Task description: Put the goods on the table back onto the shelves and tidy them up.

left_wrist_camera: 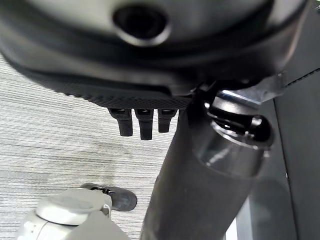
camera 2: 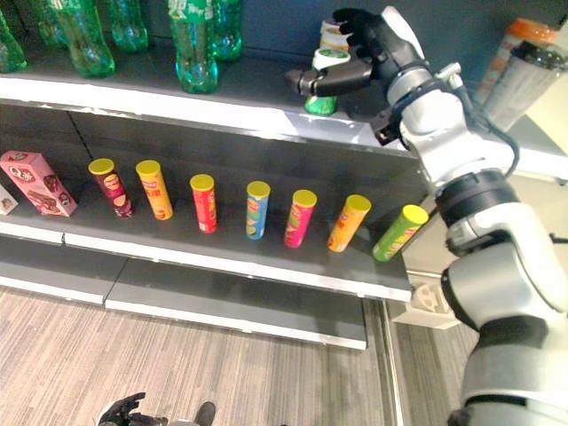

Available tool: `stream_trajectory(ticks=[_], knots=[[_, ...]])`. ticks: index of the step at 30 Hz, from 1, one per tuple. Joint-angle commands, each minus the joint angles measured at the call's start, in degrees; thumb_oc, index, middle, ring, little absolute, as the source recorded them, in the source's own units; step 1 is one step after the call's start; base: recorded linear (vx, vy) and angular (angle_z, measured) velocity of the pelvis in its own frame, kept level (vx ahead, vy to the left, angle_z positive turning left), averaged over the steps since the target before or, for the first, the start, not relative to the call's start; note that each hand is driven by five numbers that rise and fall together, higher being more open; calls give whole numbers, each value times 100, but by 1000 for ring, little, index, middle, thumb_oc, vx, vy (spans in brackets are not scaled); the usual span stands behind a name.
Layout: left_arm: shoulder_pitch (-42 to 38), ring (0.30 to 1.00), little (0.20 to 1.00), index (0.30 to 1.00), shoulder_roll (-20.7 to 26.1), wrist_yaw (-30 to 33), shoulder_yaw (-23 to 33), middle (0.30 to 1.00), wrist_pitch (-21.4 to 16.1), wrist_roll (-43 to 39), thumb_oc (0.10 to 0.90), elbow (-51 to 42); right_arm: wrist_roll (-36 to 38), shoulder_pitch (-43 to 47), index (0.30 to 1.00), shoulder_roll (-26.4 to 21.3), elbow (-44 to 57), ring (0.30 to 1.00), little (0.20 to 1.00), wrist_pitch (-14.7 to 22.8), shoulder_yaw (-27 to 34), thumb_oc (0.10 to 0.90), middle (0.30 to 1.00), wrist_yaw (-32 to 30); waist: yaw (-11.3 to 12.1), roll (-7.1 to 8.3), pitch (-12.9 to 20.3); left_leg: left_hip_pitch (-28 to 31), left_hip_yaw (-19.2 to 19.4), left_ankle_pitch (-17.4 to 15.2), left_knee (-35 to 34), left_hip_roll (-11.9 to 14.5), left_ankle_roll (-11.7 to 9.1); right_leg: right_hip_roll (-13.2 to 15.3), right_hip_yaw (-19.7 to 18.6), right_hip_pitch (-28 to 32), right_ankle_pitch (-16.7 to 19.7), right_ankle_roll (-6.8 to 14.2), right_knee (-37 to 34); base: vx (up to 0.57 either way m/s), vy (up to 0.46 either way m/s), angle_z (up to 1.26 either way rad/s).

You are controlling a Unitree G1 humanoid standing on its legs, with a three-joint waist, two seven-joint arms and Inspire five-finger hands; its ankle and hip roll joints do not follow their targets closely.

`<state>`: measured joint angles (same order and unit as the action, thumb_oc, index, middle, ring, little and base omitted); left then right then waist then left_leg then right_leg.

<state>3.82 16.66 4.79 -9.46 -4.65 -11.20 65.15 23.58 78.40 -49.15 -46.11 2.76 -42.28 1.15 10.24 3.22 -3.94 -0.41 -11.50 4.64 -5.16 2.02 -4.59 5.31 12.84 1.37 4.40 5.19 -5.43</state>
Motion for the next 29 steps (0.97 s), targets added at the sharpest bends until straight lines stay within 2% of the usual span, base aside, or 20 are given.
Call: stream_trajectory(ticks=[1,2,3,4,7,8,9,10,12,13,15,17,20,21,25,26,27,28,29], knots=[[-181,900,900,900,438,132,-210,900,-158,22,800,172,333,1385,900,-506,253,900,900,524,-333,800,900,-293,94,386,359,115,417,-596,16,-27,-214,415,-185,229,-394,535,43,-13,2,-3],[-172,900,900,900,434,132,-208,900,-164,19,800,154,367,1421,900,-576,350,900,900,551,-354,800,900,-314,77,383,359,117,423,-597,16,-25,-214,414,-191,228,-392,534,43,-4,5,-4],[-124,900,900,900,436,139,-166,900,-178,25,800,113,494,1600,900,-903,731,900,900,672,-475,800,900,-365,-14,391,366,131,451,-605,16,-10,-217,407,-215,219,-391,536,43,-2,6,-3],[-125,900,900,900,435,139,-167,900,-178,25,800,113,495,1601,900,-905,733,900,900,672,-476,800,900,-366,-13,389,365,132,451,-606,16,-9,-218,407,-215,219,-391,536,43,0,0,0],[-10,900,900,900,376,145,-51,900,-175,84,800,114,548,1650,900,-1648,1476,900,900,858,-471,800,900,-525,-205,396,370,165,516,-629,16,5,-218,400,-262,201,-387,543,45,-3,14,-6],[35,900,900,900,331,143,60,900,-181,118,800,83,407,1555,900,-2129,2067,900,900,977,-336,800,900,-695,-338,380,363,182,575,-653,16,24,-215,401,-312,185,-385,553,50,-10,15,-6],[46,900,900,900,301,154,103,900,-182,128,800,77,361,1400,900,-2278,2322,900,900,1047,-167,800,900,-780,-368,359,357,190,595,-662,16,32,-211,401,-331,177,-385,556,52,-1,18,-13],[82,900,900,900,209,175,179,900,-186,160,800,62,310,1059,900,-2528,2667,900,900,1172,238,800,900,-935,-450,299,357,208,628,-682,16,43,-200,402,-368,164,-391,559,58,7,11,-30],[85,900,900,900,207,173,288,900,-189,277,800,56,-85,217,900,-2873,3416,900,900,1315,1162,800,900,-1213,-555,297,375,243,683,-723,16,65,-185,384,-439,147,-403,564,63,20,11,-34],[92,900,900,900,79,201,394,900,-193,366,800,44,-358,-357,900,-3088,3924,900,900,1433,1850,800,900,-1420,-685,175,376,277,751,-758,16,75,-171,381,-495,133,-403,571,61,32,15,-24],[99,900,900,900,86,220,436,900,-211,424,800,-17,-603,-1384,900,-3164,4352,900,900,1509,2901,800,900,-1583,-781,180,390,318,827,-794,16,95,-153,365,-573,113,-396,575,57,21,11,-42],[104,900,900,900,143,203,428,900,-223,521,800,-121,-541,-3039,900,-2997,4832,900,900,1546,4357,800,900,-1486,-902,243,379,353,980,-824,16,123,-136,348,-708,43,-362,591,56,-13,3,-40],[92,900,900,900,224,94,350,900,-247,686,800,-323,-316,-4552,900,-2789,5315,900,900,1528,5251,800,900,-970,-1079,262,320,393,1207,-855,16,148,-130,321,-915,-77,-304,616,67,-52,-1,-60],[75,900,900,900,231,28,324,900,-258,715,800,-383,-96,-5028,900,-2509,5534,900,900,1523,5394,800,900,-681,-1149,240,286,418,1298,-864,16,164,-118,312,-1015,-136,-283,621,75,-54,24,-71],[35,900,900,900,240,-127,261,900,-271,766,800,-546,268,-6181,900,-1573,6015,900,900,1281,5365,800,900,67,-1325,166,185,496,1572,-890,16,160,-85,277,-1291,-261,-216,632,91,-58,23,-49],[-51,900,900,900,269,-170,317,900,-258,757,800,-633,171,-6601,900,-1114,6133,900,900,1128,5096,800,900,331,-1406,103,117,496,1637,-886,16,153,-72,278,-1355,-320,-194,636,105,-47,14,-27],[-48,900,900,900,277,-170,315,900,-258,756,800,-634,167,-6618,900,-1104,6145,900,900,1123,5107,800,900,331,-1402,109,120,497,1639,-887,16,153,-72,277,-1357,-318,-195,636,104,-63,16,-30],[-101,900,900,900,271,-198,374,900,-265,729,800,-711,-8,-6970,900,-733,6114,900,900,1000,4896,800,900,508,-1435,71,77,495,1667,-880,16,143,-62,283,-1367,-333,-179,635,109,-28,5,-22],[-141,900,900,900,274,-210,408,900,-258,704,800,-746,-254,-7221,900,-595,6084,900,900,931,4811,800,900,554,-1451,57,68,500,1673,-883,16,141,-58,292,-1371,-327,-181,633,109,-43,7,-6]])
